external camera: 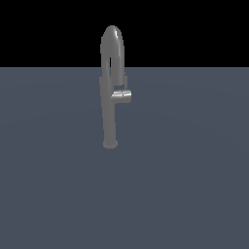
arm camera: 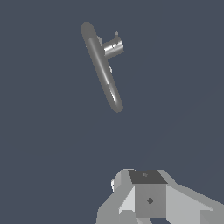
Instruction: Turn on the faucet by rotating a designated handle.
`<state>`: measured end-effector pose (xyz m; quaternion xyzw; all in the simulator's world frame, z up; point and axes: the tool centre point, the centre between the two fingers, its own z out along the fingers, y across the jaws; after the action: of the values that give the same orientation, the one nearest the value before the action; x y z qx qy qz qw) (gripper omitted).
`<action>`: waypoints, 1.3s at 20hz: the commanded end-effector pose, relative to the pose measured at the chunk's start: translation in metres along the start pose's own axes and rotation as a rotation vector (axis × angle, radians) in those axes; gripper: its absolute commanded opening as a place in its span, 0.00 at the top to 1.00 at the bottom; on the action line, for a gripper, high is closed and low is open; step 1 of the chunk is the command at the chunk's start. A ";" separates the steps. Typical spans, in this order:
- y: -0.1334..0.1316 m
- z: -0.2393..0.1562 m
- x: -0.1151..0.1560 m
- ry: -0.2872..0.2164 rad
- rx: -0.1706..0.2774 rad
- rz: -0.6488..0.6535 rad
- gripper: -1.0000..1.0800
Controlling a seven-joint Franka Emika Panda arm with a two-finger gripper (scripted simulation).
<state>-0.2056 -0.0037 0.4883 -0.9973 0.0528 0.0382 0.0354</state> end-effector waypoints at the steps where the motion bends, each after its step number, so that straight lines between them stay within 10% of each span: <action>1: -0.003 0.001 0.011 -0.039 0.027 0.029 1.00; 26: -0.018 0.044 0.140 -0.488 0.349 0.359 1.00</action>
<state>-0.0757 0.0039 0.4396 -0.9209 0.2135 0.2582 0.1994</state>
